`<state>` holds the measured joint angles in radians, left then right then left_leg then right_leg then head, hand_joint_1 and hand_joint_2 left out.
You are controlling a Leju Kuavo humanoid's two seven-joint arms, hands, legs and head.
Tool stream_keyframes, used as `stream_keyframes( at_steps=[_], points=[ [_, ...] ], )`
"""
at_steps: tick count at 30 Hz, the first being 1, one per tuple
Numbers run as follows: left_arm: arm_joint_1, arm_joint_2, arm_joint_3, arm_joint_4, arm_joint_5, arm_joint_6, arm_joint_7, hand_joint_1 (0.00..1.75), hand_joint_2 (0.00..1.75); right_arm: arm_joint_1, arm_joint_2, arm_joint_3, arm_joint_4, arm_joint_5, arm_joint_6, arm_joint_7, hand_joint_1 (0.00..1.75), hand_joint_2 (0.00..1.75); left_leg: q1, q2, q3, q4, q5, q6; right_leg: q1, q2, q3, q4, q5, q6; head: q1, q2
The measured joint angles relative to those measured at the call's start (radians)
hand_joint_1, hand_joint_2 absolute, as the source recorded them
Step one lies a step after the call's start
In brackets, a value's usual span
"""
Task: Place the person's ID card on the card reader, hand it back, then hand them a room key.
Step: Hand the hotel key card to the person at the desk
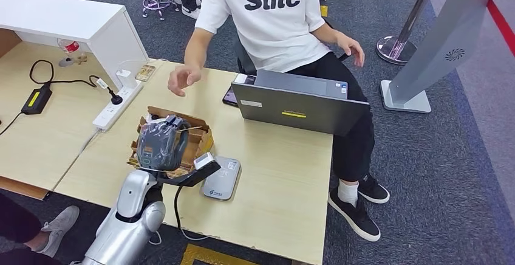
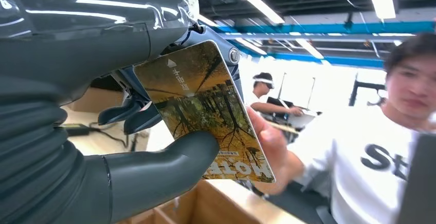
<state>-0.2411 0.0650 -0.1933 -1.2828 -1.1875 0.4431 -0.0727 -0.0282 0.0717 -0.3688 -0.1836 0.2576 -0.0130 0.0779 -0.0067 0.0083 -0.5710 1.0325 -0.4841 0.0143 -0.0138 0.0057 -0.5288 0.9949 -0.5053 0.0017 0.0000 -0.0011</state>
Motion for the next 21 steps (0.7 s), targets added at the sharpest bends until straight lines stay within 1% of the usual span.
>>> stream_keyframes(
  at_steps=[7, 15, 16, 19, 20, 21],
  points=[
    [0.008, 0.054, 0.072, -0.032, 0.005, 0.009, -0.009, 1.75, 1.75, 0.0, 0.0, -0.007, 0.0, 0.002, -0.005, -0.016, 0.0, 1.75, 0.0, 0.0, 0.0, 0.0, 0.0, 0.0, 0.0, 0.0, 0.0, 0.0, 0.0, 0.0, 0.0, 0.0],
    [0.032, 0.078, 0.105, -0.043, 0.002, 0.031, -0.019, 1.75, 1.75, 0.0, 0.0, -0.011, 0.0, 0.001, -0.016, -0.019, 0.0, 1.75, 0.0, 0.0, 0.0, 0.0, 0.0, 0.0, 0.0, 0.0, 0.0, 0.0, 0.0, 0.0, 0.0, 0.0],
    [0.033, 0.08, 0.108, -0.043, 0.002, 0.031, -0.02, 1.5, 1.75, 0.0, 0.0, -0.011, 0.0, 0.001, -0.017, -0.02, 0.0, 1.75, 0.0, 0.0, 0.0, 0.0, 0.0, 0.0, 0.0, 0.0, 0.0, 0.0, 0.0, 0.0, 0.0, 0.0],
    [0.036, 0.081, 0.115, -0.043, 0.004, 0.034, -0.028, 0.19, 1.75, 0.0, 0.0, -0.014, 0.0, 0.001, -0.019, -0.021, 0.0, 1.75, 0.0, 0.0, 0.0, 0.0, 0.0, 0.0, 0.0, 0.0, 0.0, 0.0, 0.0, 0.0, 0.0, 0.0],
    [0.037, 0.081, 0.116, -0.043, 0.004, 0.034, -0.032, 0.0, 1.75, 0.0, 0.0, -0.015, 0.0, 0.001, -0.019, -0.021, 0.0, 1.75, 0.0, 0.0, 0.0, 0.0, 0.0, 0.0, 0.0, 0.0, 0.0, 0.0, 0.0, 0.0, 0.0, 0.0],
    [0.039, 0.081, 0.117, -0.043, 0.004, 0.035, -0.035, 0.0, 1.75, 0.0, 0.0, -0.016, 0.0, 0.001, -0.019, -0.021, 0.0, 1.75, 0.0, 0.0, 0.0, 0.0, 0.0, 0.0, 0.0, 0.0, 0.0, 0.0, 0.0, 0.0, 0.0, 0.0]
  ],
)
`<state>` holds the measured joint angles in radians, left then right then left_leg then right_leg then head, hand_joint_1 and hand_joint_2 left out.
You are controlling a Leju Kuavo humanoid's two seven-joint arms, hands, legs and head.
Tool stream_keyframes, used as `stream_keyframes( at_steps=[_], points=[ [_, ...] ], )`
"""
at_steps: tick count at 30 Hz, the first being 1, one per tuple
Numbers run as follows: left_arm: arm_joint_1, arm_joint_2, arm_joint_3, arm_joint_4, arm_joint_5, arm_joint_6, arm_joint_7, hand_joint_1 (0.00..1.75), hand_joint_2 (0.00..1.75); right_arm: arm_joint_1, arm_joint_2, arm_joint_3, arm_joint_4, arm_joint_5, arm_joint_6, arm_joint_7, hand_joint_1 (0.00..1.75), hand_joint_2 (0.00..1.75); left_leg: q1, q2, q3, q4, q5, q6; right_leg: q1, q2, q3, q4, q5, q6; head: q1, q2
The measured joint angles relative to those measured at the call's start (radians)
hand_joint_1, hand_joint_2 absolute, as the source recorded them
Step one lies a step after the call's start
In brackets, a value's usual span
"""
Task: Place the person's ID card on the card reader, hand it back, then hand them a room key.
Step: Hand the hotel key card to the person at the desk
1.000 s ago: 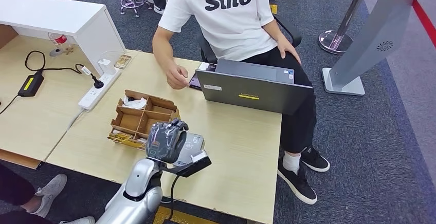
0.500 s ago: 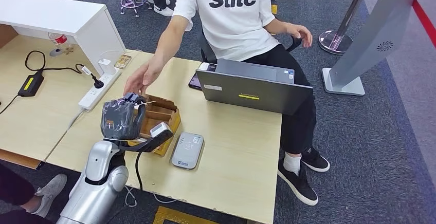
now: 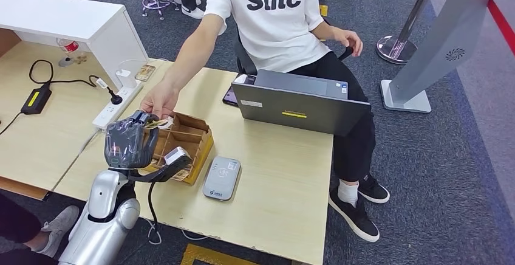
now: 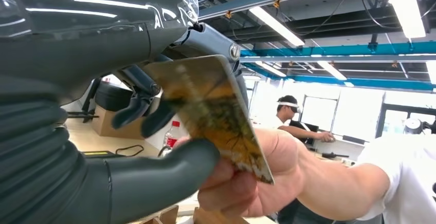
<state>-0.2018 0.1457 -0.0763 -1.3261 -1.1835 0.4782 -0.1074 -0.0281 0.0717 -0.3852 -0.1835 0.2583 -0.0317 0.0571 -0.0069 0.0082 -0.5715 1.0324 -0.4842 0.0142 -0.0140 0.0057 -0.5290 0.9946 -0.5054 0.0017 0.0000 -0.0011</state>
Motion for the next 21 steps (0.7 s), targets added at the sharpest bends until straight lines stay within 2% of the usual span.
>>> stream_keyframes(
  at_steps=[9, 14, 21],
  points=[
    [0.026, -0.017, 0.0, -0.022, -0.003, 0.001, -0.023, 0.0, 1.75, 0.0, 0.0, -0.008, 0.0, 0.005, 0.001, 0.012, 0.0, 1.75, 0.0, 0.0, 0.0, 0.0, 0.0, 0.0, 0.0, 0.0, -0.001, 0.0, 0.0, 0.0, 0.0, 0.0],
    [0.052, -0.05, -0.01, -0.041, 0.011, -0.004, -0.047, 0.0, 1.75, 0.0, 0.001, -0.01, 0.0, 0.006, 0.002, 0.013, 0.0, 1.75, 0.0, 0.0, 0.0, 0.0, 0.0, 0.0, 0.0, 0.0, -0.001, 0.0, 0.0, 0.0, 0.0, 0.0],
    [0.089, -0.096, -0.066, -0.049, 0.008, -0.015, -0.063, 0.0, 1.75, -0.001, 0.001, -0.016, 0.0, 0.006, 0.001, 0.013, 0.0, 1.75, 0.0, 0.0, 0.0, 0.0, 0.0, 0.0, 0.0, 0.0, -0.001, -0.001, 0.0, 0.0, 0.0, 0.0]
  ],
)
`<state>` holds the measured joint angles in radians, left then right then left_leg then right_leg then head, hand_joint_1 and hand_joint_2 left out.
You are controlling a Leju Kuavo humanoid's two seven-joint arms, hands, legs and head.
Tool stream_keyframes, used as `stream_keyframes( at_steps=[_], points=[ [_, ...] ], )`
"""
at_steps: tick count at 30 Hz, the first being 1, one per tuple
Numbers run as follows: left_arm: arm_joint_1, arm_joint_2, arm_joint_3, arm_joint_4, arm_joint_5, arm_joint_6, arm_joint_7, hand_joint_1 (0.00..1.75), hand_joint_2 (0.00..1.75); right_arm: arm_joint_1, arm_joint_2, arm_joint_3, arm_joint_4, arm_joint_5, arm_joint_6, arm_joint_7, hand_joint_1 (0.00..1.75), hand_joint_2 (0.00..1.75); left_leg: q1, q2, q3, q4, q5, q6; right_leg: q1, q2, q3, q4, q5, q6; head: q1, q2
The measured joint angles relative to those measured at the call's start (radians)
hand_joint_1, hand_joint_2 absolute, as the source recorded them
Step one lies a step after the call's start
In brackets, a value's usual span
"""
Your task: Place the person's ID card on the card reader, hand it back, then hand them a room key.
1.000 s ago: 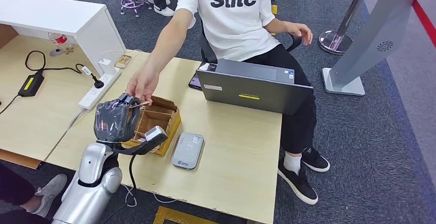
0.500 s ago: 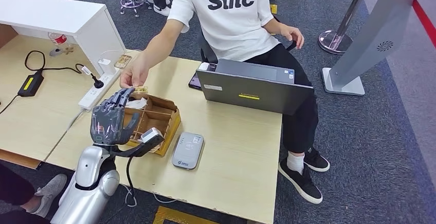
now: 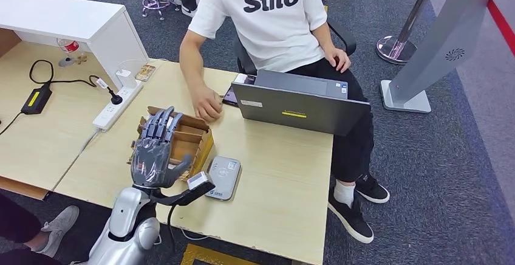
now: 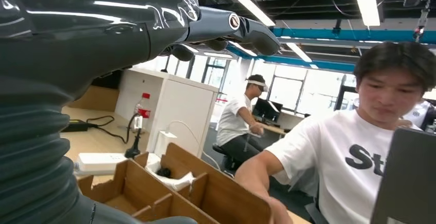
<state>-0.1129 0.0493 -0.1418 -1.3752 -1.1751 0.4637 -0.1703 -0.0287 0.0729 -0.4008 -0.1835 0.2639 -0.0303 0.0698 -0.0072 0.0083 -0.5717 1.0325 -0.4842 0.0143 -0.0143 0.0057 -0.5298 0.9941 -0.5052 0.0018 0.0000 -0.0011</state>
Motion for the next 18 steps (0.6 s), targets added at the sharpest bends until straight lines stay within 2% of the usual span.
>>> stream_keyframes(
  at_steps=[6, 10, 18],
  points=[
    [0.003, -0.005, -0.072, 0.026, -0.088, -0.074, 0.005, 0.0, 1.75, 0.0, 0.0, -0.002, 0.0, 0.011, 0.002, 0.003, 0.0, 1.75, 0.0, 0.0, 0.0, 0.0, 0.0, 0.0, 0.0, 0.0, 0.0, 0.0, 0.0, 0.0, 0.0, 0.0],
    [-0.001, -0.003, -0.12, 0.077, -0.151, -0.123, 0.064, 0.0, 1.75, 0.0, 0.0, -0.006, 0.0, 0.019, 0.002, 0.01, 0.0, 1.75, 0.0, 0.0, 0.0, 0.0, 0.0, 0.0, 0.0, 0.0, 0.0, 0.0, 0.0, 0.0, 0.0, 0.0],
    [-0.005, 0.028, -0.145, 0.12, -0.192, -0.153, 0.117, 0.0, 1.75, 0.0, 0.0, -0.019, 0.0, 0.021, 0.001, 0.019, 0.0, 1.75, 0.0, 0.0, 0.0, 0.0, 0.0, 0.0, 0.0, 0.0, 0.0, 0.0, 0.0, 0.0, 0.0, 0.0]
  ],
)
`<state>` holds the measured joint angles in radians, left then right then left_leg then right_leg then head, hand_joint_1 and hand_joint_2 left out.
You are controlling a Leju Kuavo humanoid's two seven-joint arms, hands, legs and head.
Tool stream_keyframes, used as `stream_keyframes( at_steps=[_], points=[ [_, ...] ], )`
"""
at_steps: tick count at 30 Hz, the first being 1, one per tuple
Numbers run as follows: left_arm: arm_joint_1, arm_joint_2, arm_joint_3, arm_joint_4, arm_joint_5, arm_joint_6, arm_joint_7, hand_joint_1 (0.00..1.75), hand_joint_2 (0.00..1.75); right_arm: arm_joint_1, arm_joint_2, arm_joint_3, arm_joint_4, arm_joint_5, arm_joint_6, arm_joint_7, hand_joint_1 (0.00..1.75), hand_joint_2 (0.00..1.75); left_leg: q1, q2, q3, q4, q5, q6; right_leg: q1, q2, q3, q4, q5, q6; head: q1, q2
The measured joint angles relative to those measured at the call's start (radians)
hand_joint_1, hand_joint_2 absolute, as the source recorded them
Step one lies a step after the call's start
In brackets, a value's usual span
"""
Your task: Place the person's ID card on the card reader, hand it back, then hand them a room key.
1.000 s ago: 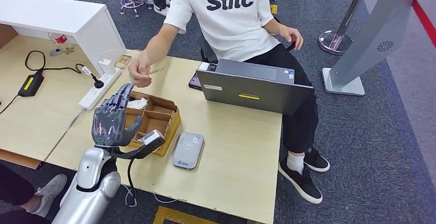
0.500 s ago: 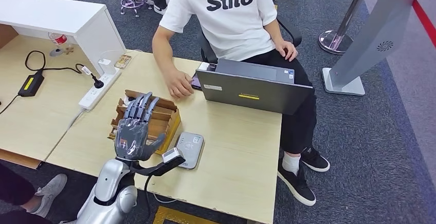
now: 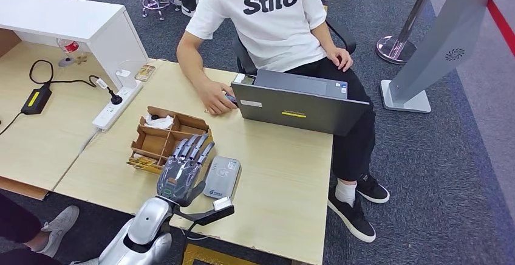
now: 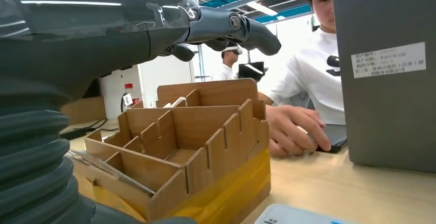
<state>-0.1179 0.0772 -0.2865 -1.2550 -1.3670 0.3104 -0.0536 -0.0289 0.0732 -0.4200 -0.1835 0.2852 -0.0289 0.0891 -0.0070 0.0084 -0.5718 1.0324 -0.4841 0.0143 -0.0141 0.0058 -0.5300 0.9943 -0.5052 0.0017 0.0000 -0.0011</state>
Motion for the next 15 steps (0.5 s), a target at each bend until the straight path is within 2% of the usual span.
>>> stream_keyframes(
  at_steps=[8, 15],
  points=[
    [0.008, 0.033, 0.0, 0.0, -0.01, 0.005, 0.022, 0.0, 1.75, 0.001, 0.001, -0.007, 0.0, 0.001, -0.001, 0.01, 0.0, 1.75, 0.0, 0.0, 0.0, 0.0, 0.0, 0.0, 0.0, 0.0, 0.0, 0.0, 0.0, 0.0, 0.0, 0.0],
    [0.038, 0.06, 0.001, -0.07, -0.005, 0.004, 0.034, 0.0, 1.75, 0.001, 0.003, -0.022, 0.0, -0.006, -0.004, 0.006, 0.0, 1.75, 0.0, 0.0, 0.0, 0.0, 0.0, 0.0, 0.0, 0.0, 0.0, 0.0, 0.0, 0.0, 0.0, 0.0]
  ],
)
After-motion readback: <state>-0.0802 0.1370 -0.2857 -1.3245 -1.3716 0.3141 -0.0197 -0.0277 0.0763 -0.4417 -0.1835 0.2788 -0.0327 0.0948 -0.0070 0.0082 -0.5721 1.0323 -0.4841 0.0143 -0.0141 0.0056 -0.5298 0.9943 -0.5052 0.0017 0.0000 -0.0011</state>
